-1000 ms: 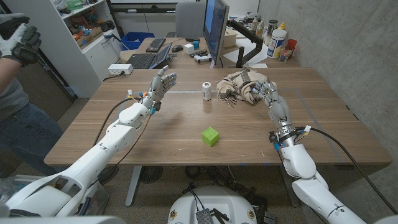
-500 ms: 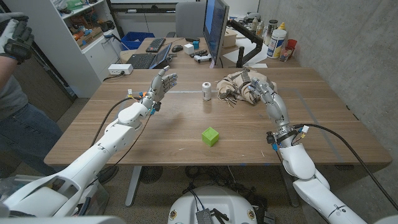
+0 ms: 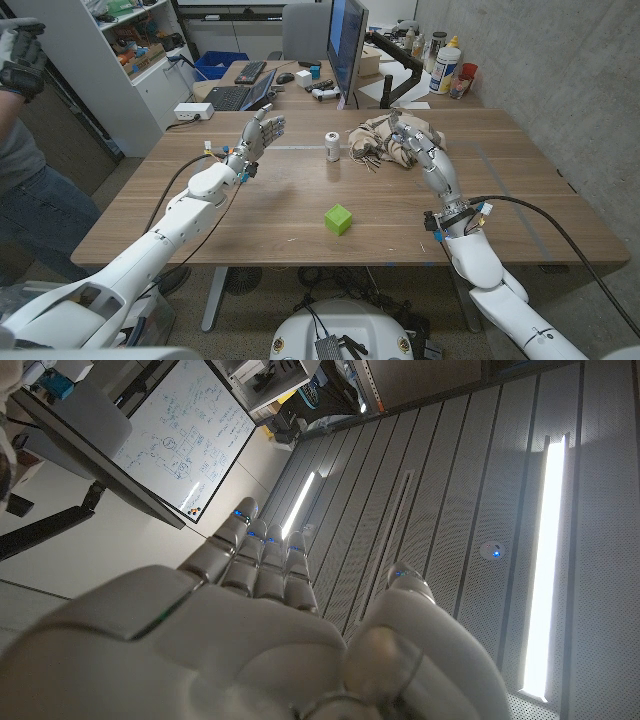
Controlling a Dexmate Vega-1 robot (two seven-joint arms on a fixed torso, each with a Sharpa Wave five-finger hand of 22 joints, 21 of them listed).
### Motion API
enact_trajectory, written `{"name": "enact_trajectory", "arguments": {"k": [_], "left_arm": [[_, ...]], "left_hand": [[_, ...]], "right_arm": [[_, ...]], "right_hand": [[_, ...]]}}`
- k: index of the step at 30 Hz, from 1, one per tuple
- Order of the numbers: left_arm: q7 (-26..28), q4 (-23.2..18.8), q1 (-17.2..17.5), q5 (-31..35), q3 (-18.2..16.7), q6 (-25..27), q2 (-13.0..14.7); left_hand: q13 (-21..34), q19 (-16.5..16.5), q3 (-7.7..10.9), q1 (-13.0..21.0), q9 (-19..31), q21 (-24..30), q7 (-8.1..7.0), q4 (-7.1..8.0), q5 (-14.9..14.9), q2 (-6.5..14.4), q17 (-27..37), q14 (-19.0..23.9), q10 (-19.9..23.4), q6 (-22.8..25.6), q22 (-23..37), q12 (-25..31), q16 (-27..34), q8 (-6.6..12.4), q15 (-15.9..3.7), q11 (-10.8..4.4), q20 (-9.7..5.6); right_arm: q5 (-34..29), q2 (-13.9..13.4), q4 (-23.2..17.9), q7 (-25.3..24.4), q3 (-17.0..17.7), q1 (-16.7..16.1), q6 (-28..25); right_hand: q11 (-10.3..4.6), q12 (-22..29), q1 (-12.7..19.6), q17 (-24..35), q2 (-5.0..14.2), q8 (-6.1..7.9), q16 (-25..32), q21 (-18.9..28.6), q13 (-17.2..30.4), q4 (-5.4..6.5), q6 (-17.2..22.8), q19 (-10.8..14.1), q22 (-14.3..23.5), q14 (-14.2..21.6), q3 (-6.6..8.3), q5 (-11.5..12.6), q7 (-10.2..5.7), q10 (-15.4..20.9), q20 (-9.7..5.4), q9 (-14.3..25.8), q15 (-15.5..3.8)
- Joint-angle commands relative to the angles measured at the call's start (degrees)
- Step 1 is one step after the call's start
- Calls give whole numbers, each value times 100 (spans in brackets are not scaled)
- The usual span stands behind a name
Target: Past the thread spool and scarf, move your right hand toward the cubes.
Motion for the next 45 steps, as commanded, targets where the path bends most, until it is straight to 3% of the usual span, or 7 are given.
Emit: {"name": "enact_trajectory", "arguments": {"k": [1, 26, 34, 45], "left_arm": [[-7, 32, -33, 11, -14, -64, -24], [6, -55, 9, 15, -45, -45, 44], [9, -94, 43, 12, -49, -52, 57], [-3, -155, 93, -12, -77, -67, 93]], "left_hand": [[35, -16, -34, 47, 25, 16, -15, 14, 35, 25, 20, 24, 10, 57, 9, 4, 25, 8, 29, 29, -157], [36, -12, -68, 67, 26, 18, -25, 5, 63, 32, 19, 28, 14, 77, 8, 8, 27, 10, 5, -2, -170], [35, -9, -81, 73, 26, 20, -27, 1, 74, 35, 19, 26, 14, 76, 8, 8, 26, 8, 2, -21, -171], [36, -13, -97, 81, 26, 18, -28, -2, 87, 39, 18, 28, 17, 81, 8, 9, 27, 8, -2, -30, -167]], "right_arm": [[-475, 114, 170, -92, 28, 101, 352], [-2083, 245, 163, -500, 252, 272, 747], [-2587, 144, 46, -624, 302, 315, 734], [-3299, -70, -309, -912, 300, 320, 525]], "right_hand": [[-17, 36, 69, 15, -26, 32, -4, -19, 27, -53, 87, 22, 8, 40, 17, 64, -23, 83, -26, 11, -70], [-138, 70, 229, 3, -71, 25, 10, -90, 26, -173, 216, 55, 5, 219, 15, 150, -146, 289, -29, 10, -196], [-216, 61, 416, -4, 6, 3, -8, -116, 26, -270, 210, 82, 3, 242, 93, 201, -238, 324, -42, 10, -233], [-200, 52, 545, -6, 28, 23, -27, -161, 25, -347, 311, 46, 4, 244, 132, 231, -316, 354, -12, 11, -238]]}}
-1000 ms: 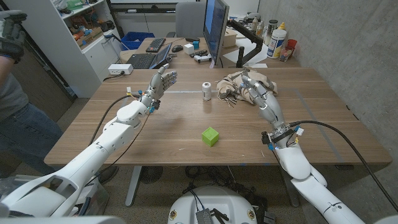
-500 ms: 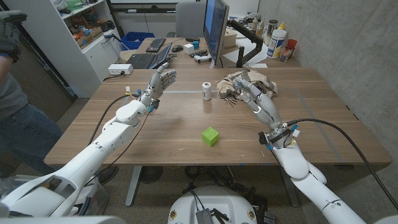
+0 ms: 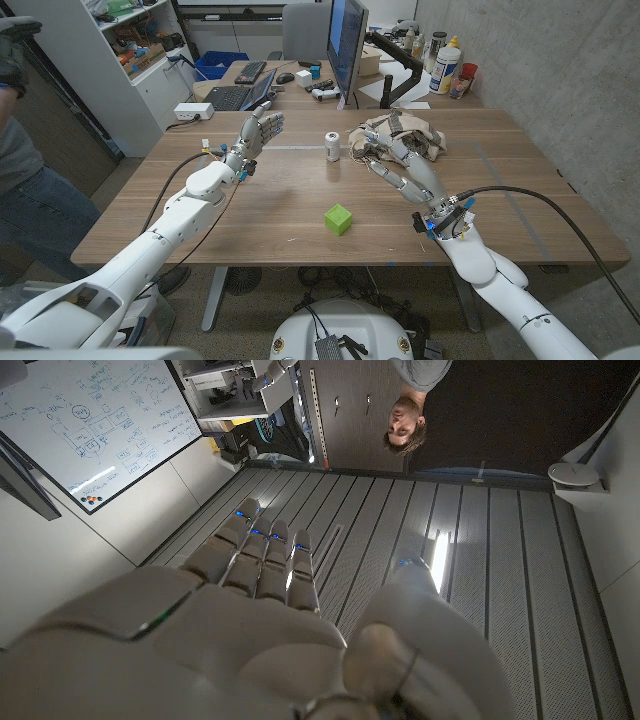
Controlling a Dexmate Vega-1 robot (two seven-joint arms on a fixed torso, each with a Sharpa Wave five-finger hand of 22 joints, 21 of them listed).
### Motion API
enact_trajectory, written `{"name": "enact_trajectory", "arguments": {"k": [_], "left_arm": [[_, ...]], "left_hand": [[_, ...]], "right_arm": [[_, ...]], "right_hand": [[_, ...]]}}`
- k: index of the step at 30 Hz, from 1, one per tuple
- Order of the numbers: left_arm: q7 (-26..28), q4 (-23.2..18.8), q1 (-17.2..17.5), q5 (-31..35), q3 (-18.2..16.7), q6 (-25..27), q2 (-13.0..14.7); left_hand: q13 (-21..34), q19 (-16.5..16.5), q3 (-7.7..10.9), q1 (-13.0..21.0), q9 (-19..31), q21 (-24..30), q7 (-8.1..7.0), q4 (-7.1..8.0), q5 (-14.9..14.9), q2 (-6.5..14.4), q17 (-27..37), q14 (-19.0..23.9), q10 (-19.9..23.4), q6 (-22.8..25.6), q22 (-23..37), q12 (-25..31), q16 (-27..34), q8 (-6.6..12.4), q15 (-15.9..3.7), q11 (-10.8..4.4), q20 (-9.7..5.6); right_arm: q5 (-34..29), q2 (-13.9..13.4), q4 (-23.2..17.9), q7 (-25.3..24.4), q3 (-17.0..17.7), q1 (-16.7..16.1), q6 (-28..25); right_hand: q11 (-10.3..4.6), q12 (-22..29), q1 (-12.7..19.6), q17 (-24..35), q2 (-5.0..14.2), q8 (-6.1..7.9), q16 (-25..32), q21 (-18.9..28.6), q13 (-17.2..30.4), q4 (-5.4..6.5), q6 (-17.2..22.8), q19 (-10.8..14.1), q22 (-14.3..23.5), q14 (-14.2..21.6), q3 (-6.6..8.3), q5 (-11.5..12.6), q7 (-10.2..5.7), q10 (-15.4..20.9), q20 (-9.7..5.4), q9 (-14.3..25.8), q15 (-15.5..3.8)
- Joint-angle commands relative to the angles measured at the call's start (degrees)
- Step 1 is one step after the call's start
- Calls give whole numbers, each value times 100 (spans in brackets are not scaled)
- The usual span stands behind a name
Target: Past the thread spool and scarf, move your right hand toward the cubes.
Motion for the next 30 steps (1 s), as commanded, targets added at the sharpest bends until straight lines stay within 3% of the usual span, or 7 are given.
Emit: {"name": "enact_trajectory", "arguments": {"k": [1, 7, 17, 30], "left_arm": [[-12, -56, 47, -30, -26, -2, 27], [-56, -39, 71, -76, -33, -27, 13], [-96, -38, 100, -98, -47, -83, 17], [-94, -134, 154, -135, -101, -64, 89]], "left_hand": [[6, -15, -23, 51, 26, 18, -2, -9, 23, 9, 18, 27, 20, 50, 9, 10, 27, 7, -1, -34, -167], [6, -17, -33, 56, 26, 17, -8, -11, 32, 12, 18, 24, 21, 45, 9, 11, 26, 4, -2, -29, -166], [6, -20, -46, 61, 27, 17, -19, -13, 41, 15, 18, 22, 9, 47, 9, 6, 25, 4, -9, -29, -153], [6, -34, -70, 68, 27, 13, 12, -15, 59, 21, 18, 28, 19, 56, 9, 10, 28, 5, 58, 8, -133]], "right_arm": [[-740, -218, -311, -293, -8, 33, -180], [-939, -373, -431, -462, -113, 41, -331], [-1425, -671, -684, -774, -350, 80, -757], [-1592, -1116, -870, -1056, -823, 227, -1377]], "right_hand": [[-7, 5, 123, 22, 27, 20, -29, -37, 26, -61, 64, -3, 16, 14, 41, 50, -56, 58, 38, 12, -14], [-75, -10, 315, 22, 171, 15, -50, -74, 26, -143, 104, -34, 19, -14, 150, 85, -106, 71, 62, 13, -35], [-85, -24, 416, 21, 195, 15, -63, -121, 26, -204, 147, -115, 20, -35, 189, 96, -156, 69, 116, 14, -28], [-64, -42, 511, 23, 226, 8, -79, -166, 26, -259, 190, -199, 23, -82, 229, 81, -209, 64, 204, 14, 28]]}}
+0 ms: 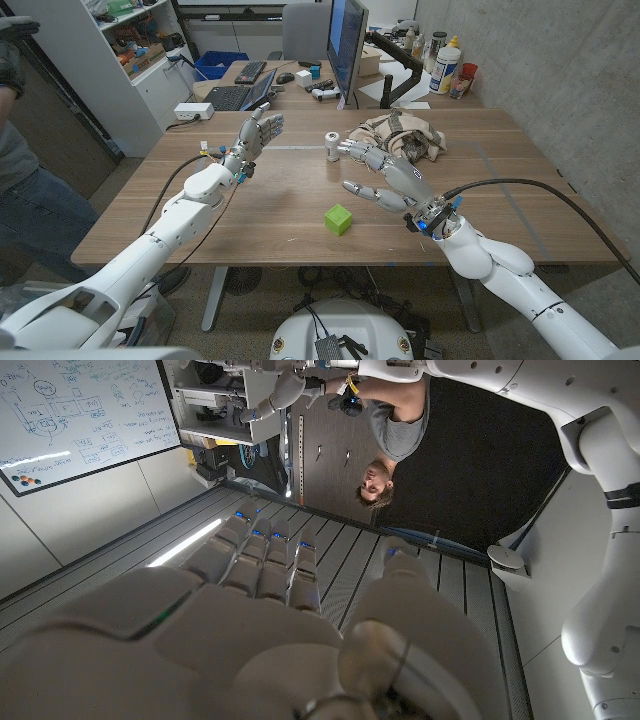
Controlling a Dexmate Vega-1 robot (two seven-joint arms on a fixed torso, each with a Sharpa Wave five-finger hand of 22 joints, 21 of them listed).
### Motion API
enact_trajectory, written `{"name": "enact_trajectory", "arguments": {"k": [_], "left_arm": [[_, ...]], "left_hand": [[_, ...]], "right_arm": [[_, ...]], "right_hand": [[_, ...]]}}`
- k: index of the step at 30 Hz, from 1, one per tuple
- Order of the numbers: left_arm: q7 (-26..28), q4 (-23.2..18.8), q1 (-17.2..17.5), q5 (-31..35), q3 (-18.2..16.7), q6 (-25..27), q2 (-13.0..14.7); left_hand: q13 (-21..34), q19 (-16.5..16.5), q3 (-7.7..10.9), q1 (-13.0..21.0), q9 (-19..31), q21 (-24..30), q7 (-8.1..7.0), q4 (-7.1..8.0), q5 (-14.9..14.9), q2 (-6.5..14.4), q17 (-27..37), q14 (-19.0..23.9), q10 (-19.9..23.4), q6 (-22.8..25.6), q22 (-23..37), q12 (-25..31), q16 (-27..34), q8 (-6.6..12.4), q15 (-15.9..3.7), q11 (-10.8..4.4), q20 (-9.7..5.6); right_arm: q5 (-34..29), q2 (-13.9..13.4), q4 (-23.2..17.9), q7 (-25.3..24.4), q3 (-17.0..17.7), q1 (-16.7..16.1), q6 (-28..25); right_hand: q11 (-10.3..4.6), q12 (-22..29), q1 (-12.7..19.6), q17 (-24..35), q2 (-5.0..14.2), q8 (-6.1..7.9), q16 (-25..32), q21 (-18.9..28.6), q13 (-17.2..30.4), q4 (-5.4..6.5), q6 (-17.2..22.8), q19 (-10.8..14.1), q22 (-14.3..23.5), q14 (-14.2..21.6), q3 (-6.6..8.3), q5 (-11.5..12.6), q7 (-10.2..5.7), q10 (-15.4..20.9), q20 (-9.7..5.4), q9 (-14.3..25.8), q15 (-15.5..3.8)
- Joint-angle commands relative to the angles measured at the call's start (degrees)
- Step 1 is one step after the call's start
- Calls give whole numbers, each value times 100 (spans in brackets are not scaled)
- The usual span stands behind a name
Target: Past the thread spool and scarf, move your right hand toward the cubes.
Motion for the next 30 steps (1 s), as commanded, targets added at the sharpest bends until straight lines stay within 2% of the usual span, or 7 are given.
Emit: {"name": "enact_trajectory", "arguments": {"k": [1, 10, 12, 20, 25, 28, 30], "left_arm": [[-14, -77, 53, -33, -45, -20, 53], [-18, -162, 158, -86, -91, -7, 118], [-38, -177, 180, -103, -97, 6, 140], [-62, -255, 282, -135, -140, 27, 239], [-99, -300, 338, -171, -170, 27, 290], [-102, -313, 375, -202, -199, 6, 301], [-113, -319, 390, -204, -208, -4, 318]], "left_hand": [[7, -12, -28, 46, 28, 13, 13, 15, 60, -1, 18, 26, 14, 59, 9, 8, 27, 6, 56, 12, -110], [7, -13, -39, 48, 28, 14, 16, 15, 66, 1, 19, 26, 19, 71, 9, 10, 27, 10, 56, 18, -114], [7, -12, -41, 48, 28, 14, 18, 15, 68, 2, 19, 24, 17, 76, 9, 10, 27, 11, 60, 20, -113], [7, -12, -54, 51, 29, 15, 39, 14, 76, 4, 19, 27, 30, 95, 9, 15, 28, 17, 86, 21, -127], [7, -8, -60, 53, 29, 16, 39, 14, 80, 5, 19, 30, 34, 103, 9, 16, 29, 19, 86, 21, -129], [7, -6, -65, 54, 29, 17, 40, 14, 83, 7, 18, 24, 30, 116, 9, 14, 27, 23, 97, 38, -127], [7, -14, -69, 54, 29, 15, 52, 14, 85, 8, 18, 24, 41, 116, 9, 19, 27, 22, 103, 50, -119]], "right_arm": [[-260, -405, -202, -274, -411, 137, -540], [-374, -672, -304, -407, -736, 268, -871], [-369, -725, -319, -429, -800, 283, -937], [-429, -935, -465, -457, -1004, 285, -1260], [-419, -1007, -500, -440, -1152, 328, -1415], [-393, -1043, -519, -393, -1234, 360, -1509], [-379, -1067, -526, -357, -1283, 380, -1574]], "right_hand": [[-12, -22, 84, 7, 14, 5, -22, -32, 26, -61, 8, -39, 9, -47, 27, 14, -28, 8, 29, 14, 53], [-12, -46, 111, 14, -1, -5, -41, -101, 28, -85, 35, -222, 11, -151, 27, -18, -78, -27, 95, 15, 87], [-9, -44, 106, 18, -8, -10, -33, -151, 30, -86, 44, -379, 13, -158, 20, -32, -98, -13, 112, 15, 91], [-23, -44, 98, 22, -10, -9, -32, -172, 32, -83, 75, -488, 14, -190, 14, -48, -120, -7, 156, 16, 103], [-46, -47, 87, 26, -9, -19, -25, -178, 34, -77, 74, -576, 16, -201, 8, -63, -135, -9, 304, 17, 100], [-55, -49, 77, 28, -10, -31, -19, -171, 36, -73, 69, -630, 16, -210, 2, -77, -163, -8, 496, 18, 97], [-79, -48, 72, 29, -10, -37, -18, -165, 37, -71, 62, -647, 16, -219, -1, -83, -172, -3, 573, 18, 88]]}}
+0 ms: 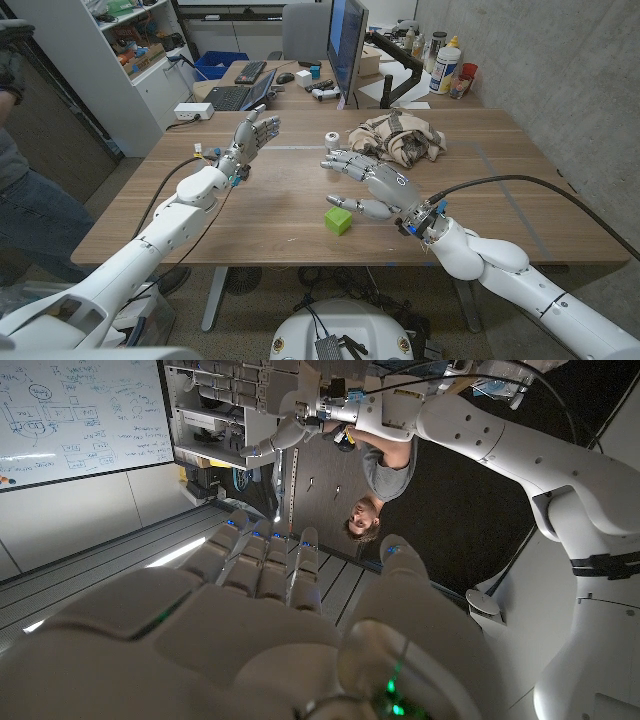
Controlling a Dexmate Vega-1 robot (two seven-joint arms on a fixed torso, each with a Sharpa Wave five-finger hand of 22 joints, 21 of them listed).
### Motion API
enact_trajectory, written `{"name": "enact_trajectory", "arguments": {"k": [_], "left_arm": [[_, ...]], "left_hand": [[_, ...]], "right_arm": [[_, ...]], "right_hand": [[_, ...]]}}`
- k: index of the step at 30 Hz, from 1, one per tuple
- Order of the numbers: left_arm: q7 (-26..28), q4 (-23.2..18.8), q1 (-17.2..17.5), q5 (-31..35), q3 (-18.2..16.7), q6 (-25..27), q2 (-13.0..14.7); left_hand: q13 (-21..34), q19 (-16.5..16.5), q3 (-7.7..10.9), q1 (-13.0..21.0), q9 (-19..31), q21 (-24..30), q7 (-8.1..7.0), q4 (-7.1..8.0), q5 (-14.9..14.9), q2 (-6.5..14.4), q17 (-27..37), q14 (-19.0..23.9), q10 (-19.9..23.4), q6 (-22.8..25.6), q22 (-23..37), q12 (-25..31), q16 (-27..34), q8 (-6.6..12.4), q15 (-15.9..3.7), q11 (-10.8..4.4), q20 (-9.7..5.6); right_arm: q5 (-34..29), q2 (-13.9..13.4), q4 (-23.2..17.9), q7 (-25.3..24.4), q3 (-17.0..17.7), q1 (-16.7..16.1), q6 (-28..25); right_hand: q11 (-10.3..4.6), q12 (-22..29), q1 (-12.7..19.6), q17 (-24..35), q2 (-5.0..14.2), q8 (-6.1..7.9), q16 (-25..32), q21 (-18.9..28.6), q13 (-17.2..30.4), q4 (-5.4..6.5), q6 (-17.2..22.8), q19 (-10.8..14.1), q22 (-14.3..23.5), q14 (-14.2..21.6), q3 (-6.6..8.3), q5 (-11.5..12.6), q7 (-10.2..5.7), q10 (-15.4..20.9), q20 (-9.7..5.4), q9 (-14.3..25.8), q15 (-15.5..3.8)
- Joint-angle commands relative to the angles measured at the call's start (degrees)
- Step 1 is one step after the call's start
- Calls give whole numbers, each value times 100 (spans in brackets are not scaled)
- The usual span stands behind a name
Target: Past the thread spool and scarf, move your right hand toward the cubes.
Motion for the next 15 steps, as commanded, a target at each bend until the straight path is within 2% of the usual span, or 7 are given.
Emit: {"name": "enact_trajectory", "arguments": {"k": [1, 2, 5, 8, 10, 15], "left_arm": [[-66, -85, 132, -84, -78, -12, 104], [-69, -91, 137, -86, -83, -16, 111], [-79, -101, 148, -90, -95, -24, 128], [-88, -98, 147, -96, -99, -29, 128], [-100, -92, 144, -94, -96, -33, 131], [-119, -60, 145, -109, -103, -54, 123]], "left_hand": [[7, -13, -24, 39, 29, 15, -11, 12, 42, -8, 18, 14, 41, 53, 9, 18, 27, 22, 56, 49, -120], [7, -16, -25, 39, 29, 14, -7, 12, 43, -8, 18, 12, 42, 55, 9, 18, 26, 22, 55, 46, -120], [7, -16, -30, 40, 30, 15, -12, 12, 46, -7, 18, 13, 36, 67, 9, 16, 26, 26, 57, 36, -113], [7, -20, -36, 41, 30, 13, -10, 12, 50, -6, 18, 12, 39, 78, 9, 17, 26, 29, 56, 30, -99], [7, -21, -39, 41, 30, 13, -9, 12, 51, -5, 18, 11, 36, 77, 9, 15, 26, 28, 55, 29, -93], [8, -22, -45, 42, 30, 14, -8, 12, 55, -4, 18, 10, 39, 86, 9, 16, 26, 30, 63, 34, -87]], "right_arm": [[13, -243, -131, 82, -373, 104, -447], [17, -248, -127, 99, -400, 121, -479], [-10, -271, -148, 137, -467, 147, -602], [2, -274, -136, 159, -542, 193, -691], [11, -274, -117, 155, -592, 228, -726], [12, -295, -88, 182, -705, 311, -817]], "right_hand": [[-59, -27, 17, 30, -16, -11, 28, 8, 15, -24, -1, -21, 17, -13, 0, -35, -55, 31, 162, 18, -11], [-59, -25, 16, 30, -16, -11, 28, 9, 16, -24, 0, -22, 17, -14, -1, -36, -62, 35, 175, 18, -8], [-86, -32, 9, 31, -18, -19, 27, 16, 17, -22, -5, -54, 18, -33, -6, -46, -83, 20, 343, 19, -4], [-175, -43, 5, 30, -23, -26, 28, 50, 21, -24, -2, -48, 19, -62, -11, -63, -234, -9, 632, 20, 40], [-173, -45, 7, 29, -25, -21, 29, 63, 22, -28, 19, -30, 20, -65, -11, -68, -312, -17, 678, 20, 76], [-196, -57, 14, 27, -25, -7, 38, 76, 22, -34, 71, -18, 20, -48, -10, -76, -372, -52, 702, 20, 133]]}}
